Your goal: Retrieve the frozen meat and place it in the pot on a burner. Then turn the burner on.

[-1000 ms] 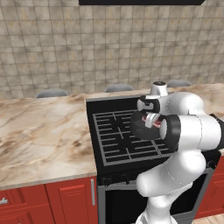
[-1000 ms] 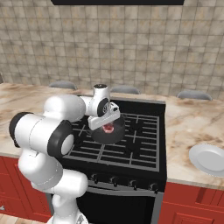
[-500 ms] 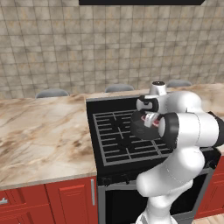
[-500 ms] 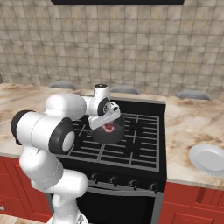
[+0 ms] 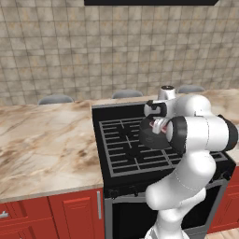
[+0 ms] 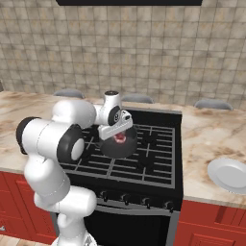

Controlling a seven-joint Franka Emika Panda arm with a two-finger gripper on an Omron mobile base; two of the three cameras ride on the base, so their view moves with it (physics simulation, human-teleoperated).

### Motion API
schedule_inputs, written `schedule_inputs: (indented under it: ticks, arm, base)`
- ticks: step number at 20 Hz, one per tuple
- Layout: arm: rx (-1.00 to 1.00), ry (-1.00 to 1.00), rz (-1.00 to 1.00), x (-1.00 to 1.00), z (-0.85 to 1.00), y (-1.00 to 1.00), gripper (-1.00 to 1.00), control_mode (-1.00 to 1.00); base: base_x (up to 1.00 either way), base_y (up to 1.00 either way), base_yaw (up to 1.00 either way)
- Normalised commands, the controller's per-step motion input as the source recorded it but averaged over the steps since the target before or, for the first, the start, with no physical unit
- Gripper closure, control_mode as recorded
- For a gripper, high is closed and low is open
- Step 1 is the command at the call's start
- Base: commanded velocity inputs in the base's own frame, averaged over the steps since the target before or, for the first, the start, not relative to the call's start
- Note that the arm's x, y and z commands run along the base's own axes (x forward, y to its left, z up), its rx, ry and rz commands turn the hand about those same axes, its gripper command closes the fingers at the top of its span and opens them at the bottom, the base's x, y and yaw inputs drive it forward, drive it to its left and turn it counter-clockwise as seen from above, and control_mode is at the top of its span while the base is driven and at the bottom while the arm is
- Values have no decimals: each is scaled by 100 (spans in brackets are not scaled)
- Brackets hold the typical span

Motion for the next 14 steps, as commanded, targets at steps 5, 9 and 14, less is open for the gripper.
schedule_inputs:
  ticks: [5, 9, 14]
  arm:
    - [0, -2, 0, 18, 0, 0, 100, -100]
    - [0, -5, 0, 14, -3, 0, 100, -100]
    - [0, -3, 0, 7, -19, 0, 100, -100]
  base:
    - [0, 0, 0]
    - [0, 0, 0]
    - [0, 0, 0]
